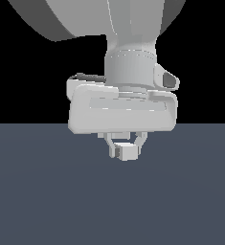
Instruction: Plug the charger into the wall socket.
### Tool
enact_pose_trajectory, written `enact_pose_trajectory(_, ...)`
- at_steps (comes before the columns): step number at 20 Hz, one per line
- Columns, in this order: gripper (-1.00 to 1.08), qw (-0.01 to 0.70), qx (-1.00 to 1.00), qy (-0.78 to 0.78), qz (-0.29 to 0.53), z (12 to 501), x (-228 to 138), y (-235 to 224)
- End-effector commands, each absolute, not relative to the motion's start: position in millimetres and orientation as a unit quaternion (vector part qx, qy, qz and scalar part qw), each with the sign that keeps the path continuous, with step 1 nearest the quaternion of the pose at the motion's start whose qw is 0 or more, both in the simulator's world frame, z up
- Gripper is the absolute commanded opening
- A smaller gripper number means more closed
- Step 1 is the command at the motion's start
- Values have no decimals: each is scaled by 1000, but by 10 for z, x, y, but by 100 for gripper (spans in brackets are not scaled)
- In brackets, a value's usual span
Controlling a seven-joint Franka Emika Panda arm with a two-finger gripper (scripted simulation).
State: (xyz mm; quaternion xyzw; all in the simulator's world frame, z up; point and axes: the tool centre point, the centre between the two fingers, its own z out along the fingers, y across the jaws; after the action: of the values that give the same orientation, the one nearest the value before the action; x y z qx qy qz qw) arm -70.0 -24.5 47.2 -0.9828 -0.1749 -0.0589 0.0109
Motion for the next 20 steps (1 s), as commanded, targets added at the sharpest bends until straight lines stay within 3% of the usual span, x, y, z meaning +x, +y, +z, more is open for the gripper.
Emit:
enact_pose_trajectory(1, -100, 9, -987, -149, -59, 517, -650, -188)
enact_pose_trajectory(20, -100, -3, -997, 49, -60, 838, -177, 130)
